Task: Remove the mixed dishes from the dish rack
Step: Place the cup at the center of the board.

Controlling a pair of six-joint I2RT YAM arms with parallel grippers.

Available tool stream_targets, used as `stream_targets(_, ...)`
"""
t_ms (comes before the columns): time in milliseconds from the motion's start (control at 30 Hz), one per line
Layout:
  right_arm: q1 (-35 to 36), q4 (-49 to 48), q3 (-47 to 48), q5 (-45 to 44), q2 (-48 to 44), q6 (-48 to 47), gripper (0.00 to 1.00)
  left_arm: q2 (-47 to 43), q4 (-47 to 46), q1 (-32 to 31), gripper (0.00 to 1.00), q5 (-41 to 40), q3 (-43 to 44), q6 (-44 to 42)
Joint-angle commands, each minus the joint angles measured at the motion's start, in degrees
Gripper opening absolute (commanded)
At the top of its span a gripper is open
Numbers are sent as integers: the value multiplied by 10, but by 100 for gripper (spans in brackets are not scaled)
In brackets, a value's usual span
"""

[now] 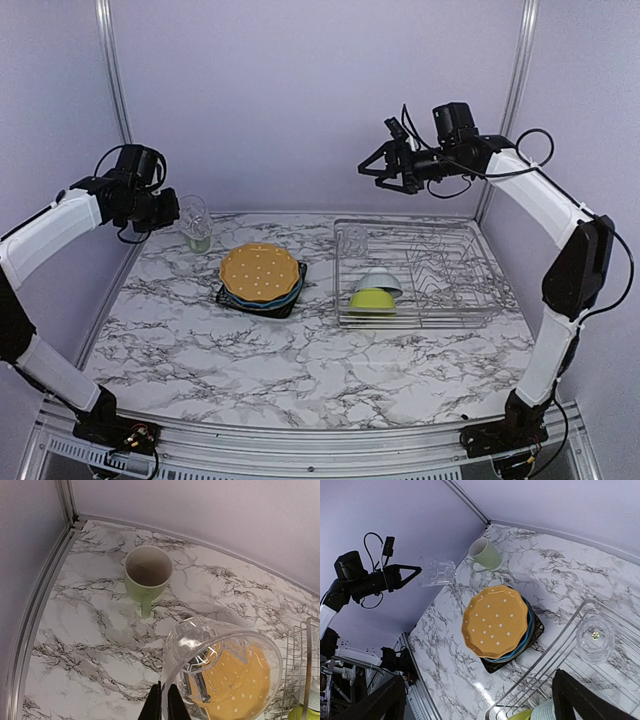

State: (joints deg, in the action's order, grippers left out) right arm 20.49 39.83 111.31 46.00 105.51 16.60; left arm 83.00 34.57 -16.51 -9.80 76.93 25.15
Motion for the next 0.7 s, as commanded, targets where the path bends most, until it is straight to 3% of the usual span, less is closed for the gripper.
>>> stream_targets(0, -4, 60, 13, -76, -13, -68, 98, 38, 36, 13, 0, 18, -11, 27)
stream_targets(267, -4, 85, -3, -261, -48, -124, 98, 89, 41, 22, 0, -12, -33, 54)
stream_targets(467, -4, -56, -118, -413, -148, -112, 98, 122, 36, 24, 0, -14, -31, 50)
stream_targets(667, -5, -206, -210, -436, -203, -76, 98, 145, 29, 25, 0, -2, -35, 46)
